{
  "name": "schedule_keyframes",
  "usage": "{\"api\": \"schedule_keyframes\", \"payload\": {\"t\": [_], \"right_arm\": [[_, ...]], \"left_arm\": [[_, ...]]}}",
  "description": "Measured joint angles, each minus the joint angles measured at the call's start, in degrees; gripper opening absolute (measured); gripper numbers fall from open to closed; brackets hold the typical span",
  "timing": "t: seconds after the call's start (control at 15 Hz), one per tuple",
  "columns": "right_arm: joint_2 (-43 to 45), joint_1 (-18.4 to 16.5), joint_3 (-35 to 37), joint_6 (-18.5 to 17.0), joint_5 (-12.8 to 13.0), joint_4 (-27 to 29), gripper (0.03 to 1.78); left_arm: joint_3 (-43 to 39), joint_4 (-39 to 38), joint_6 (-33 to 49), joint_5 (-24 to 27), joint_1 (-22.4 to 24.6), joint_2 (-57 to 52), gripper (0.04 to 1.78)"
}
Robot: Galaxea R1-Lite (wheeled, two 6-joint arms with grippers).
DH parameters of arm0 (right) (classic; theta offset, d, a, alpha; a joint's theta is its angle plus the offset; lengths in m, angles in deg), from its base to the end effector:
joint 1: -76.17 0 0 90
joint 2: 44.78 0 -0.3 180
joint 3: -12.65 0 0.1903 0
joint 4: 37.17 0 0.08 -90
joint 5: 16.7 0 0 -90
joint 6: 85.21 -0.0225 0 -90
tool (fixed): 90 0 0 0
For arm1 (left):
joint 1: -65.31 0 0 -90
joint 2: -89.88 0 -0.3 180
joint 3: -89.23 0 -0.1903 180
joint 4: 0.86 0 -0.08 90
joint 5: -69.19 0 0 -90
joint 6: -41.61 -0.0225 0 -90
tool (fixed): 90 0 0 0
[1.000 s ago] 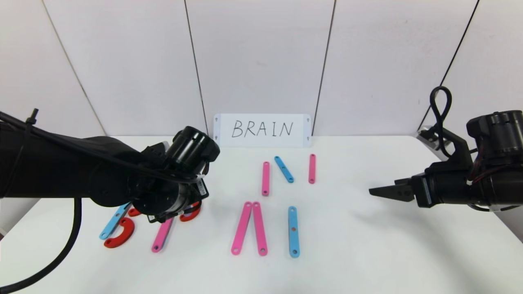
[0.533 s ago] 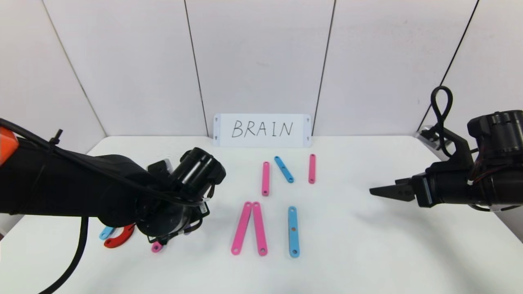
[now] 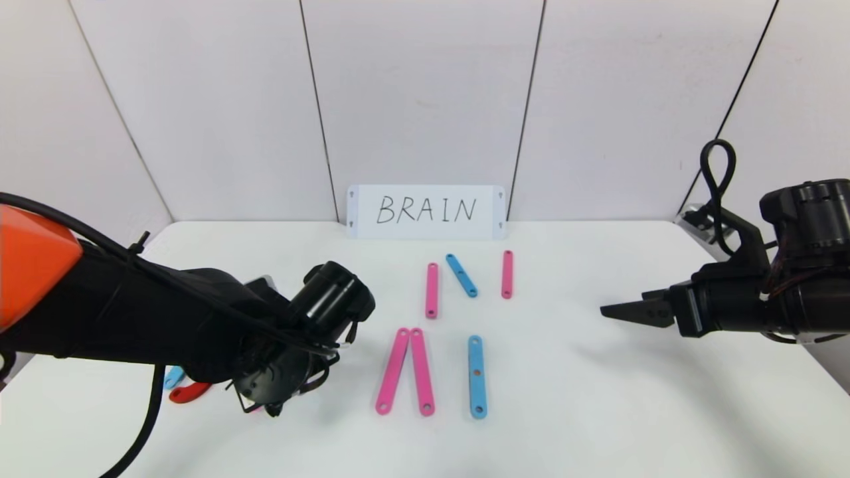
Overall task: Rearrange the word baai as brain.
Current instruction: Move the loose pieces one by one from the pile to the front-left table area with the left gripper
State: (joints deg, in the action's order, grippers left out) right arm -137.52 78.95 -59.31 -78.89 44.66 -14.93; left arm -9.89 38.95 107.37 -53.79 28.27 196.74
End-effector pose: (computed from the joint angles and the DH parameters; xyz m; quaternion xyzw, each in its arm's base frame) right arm 0.2644 0.0236 0.1641 0.0326 0.3429 0.2712 0.8988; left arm 0.2457 -0.1701 0.1136 -0.1939 0.3897 0.2165 0.8739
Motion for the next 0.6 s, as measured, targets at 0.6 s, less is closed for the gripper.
{"api": "schedule_keyframes", "payload": {"t": [0.6], "right_arm": [[0.0,0.0,0.0,0.0,0.0,0.0,1.74]], "left_arm": [[-1.0,0.3,2.5,-0.2,-2.0,1.8,0.28]]}}
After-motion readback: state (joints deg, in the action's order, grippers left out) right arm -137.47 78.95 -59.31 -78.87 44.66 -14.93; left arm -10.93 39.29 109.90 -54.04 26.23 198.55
